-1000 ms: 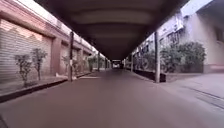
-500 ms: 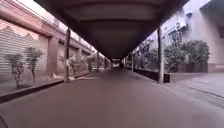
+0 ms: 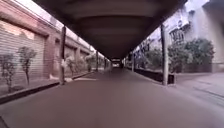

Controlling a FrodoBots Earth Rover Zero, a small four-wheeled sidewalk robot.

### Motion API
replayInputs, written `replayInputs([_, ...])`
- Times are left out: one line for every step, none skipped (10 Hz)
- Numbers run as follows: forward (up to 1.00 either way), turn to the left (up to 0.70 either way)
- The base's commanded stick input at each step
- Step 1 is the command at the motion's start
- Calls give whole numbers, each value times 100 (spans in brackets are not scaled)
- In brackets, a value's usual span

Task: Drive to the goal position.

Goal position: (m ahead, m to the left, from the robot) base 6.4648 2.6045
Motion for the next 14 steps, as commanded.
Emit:
replayInputs([70,0])
replayInputs([70,0])
replayInputs([70,0])
replayInputs([70,0])
replayInputs([70,0])
replayInputs([70,0])
replayInputs([70,0])
replayInputs([70,0])
replayInputs([70,0])
replayInputs([70,0])
replayInputs([70,0])
replayInputs([70,0])
replayInputs([70,0])
replayInputs([70,0])
